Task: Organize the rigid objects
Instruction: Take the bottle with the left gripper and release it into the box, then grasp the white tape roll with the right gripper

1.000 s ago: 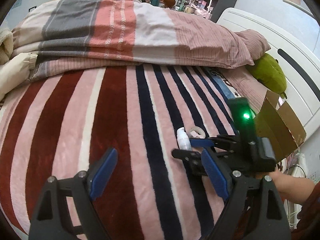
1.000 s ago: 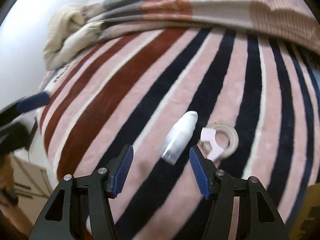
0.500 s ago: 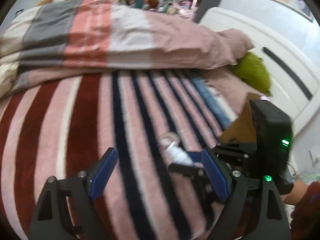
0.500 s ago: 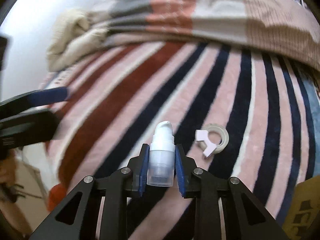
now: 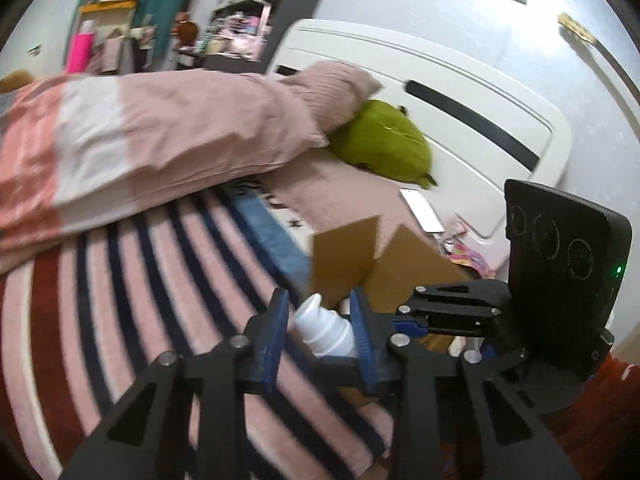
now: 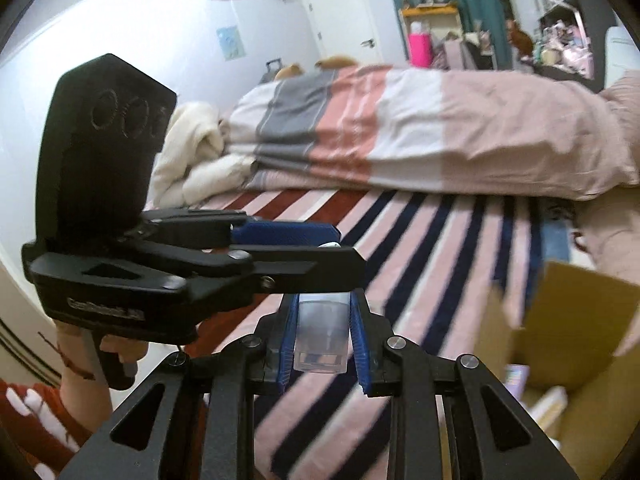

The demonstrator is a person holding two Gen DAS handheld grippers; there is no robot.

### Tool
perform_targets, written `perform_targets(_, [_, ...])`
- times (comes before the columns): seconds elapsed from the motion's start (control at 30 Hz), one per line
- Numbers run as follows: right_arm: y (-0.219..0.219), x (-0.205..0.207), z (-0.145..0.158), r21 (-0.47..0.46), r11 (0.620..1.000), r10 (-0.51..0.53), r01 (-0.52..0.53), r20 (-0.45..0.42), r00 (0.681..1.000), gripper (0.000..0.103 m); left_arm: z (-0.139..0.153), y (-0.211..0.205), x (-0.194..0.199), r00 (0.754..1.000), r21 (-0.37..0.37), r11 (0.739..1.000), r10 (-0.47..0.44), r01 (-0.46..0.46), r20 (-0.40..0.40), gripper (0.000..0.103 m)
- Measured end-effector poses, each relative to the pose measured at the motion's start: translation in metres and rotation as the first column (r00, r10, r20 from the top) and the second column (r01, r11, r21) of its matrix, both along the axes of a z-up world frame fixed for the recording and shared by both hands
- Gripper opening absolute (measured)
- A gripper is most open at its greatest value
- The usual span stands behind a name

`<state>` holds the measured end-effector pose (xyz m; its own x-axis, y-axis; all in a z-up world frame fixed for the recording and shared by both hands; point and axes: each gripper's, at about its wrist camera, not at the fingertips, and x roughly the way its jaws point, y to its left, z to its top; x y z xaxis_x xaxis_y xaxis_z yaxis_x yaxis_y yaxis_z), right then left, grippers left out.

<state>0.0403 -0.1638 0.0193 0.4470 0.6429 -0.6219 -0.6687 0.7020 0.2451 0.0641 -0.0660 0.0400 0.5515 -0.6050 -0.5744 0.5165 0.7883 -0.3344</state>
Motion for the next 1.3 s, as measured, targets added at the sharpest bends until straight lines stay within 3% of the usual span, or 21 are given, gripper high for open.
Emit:
perform_targets(0.33, [-0.098,0.010,0.006,-0.026,0.992,-0.122,0.122,0.004,0.993,0.021,-0.004,-0.102,0.036,0.991,0.023,0.991,-0.131,0.132,-0.039,0.027])
perform_targets(0.47, [-0.124,0.023,-0.003,-0.054,0.986,-0.158,0.156,-0.043,0.987,0.020,-0.016,-0.133,0.049,0.984,0.048,0.985,-0.162,0.166,-0.077,0.027])
perform_targets(0.8, [-0.149,0.036,-0.022,-0.178,0.971,-0.177,0.157,-0.106,0.978,0.021,-0.034,-0.157,0.064,0.973,0.090,0.978,-0.173,0.188,-0.152,0.027])
perform_targets(0.93, [-0.144,0.035,-0.023,-0.227,0.959,-0.193,0.169,-0.088,0.977,0.022,-0.033,-0.153,0.063,0.979,0.118,0.979,-0.146,0.164,-0.144,0.057])
perform_targets(1.07, [-0.142,0.033,-0.020,-0.237,0.955,-0.200,0.178,-0.074,0.977,0.042,-0.025,-0.139,0.058,0.984,0.104,0.984,-0.129,0.142,-0.124,0.069])
perform_targets(1.3, [-0.130,0.027,-0.009,-0.237,0.953,-0.205,0.186,-0.055,0.977,0.043,-0.004,-0.092,0.039,0.997,0.110,0.993,-0.045,0.051,-0.062,0.075])
